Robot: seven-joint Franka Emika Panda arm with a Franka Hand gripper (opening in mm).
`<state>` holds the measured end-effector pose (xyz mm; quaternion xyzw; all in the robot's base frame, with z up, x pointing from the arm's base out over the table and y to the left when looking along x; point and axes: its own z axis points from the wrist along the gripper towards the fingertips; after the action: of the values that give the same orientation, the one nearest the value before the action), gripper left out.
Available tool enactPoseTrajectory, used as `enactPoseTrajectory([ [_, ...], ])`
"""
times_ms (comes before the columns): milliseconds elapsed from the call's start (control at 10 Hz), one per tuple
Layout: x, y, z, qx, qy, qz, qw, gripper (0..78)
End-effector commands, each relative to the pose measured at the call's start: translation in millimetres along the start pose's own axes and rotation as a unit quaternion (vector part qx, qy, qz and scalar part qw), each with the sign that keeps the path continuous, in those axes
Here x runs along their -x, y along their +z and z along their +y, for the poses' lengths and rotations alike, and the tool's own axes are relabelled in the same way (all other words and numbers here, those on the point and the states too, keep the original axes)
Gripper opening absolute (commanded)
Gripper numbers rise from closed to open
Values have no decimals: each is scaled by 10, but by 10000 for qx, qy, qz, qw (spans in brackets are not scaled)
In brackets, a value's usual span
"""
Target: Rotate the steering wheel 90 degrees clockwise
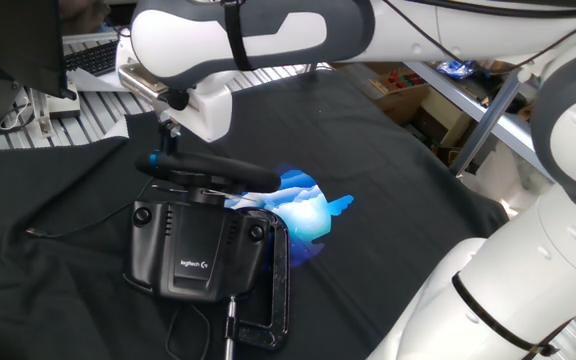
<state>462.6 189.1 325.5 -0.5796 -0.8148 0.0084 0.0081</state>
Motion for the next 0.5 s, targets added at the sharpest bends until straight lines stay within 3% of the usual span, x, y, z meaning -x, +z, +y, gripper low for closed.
enactPoseTrajectory([
  [100,89,18,48,54,139,-52,9999,15],
  [500,149,-11,46,58,136,-38,9999,15],
])
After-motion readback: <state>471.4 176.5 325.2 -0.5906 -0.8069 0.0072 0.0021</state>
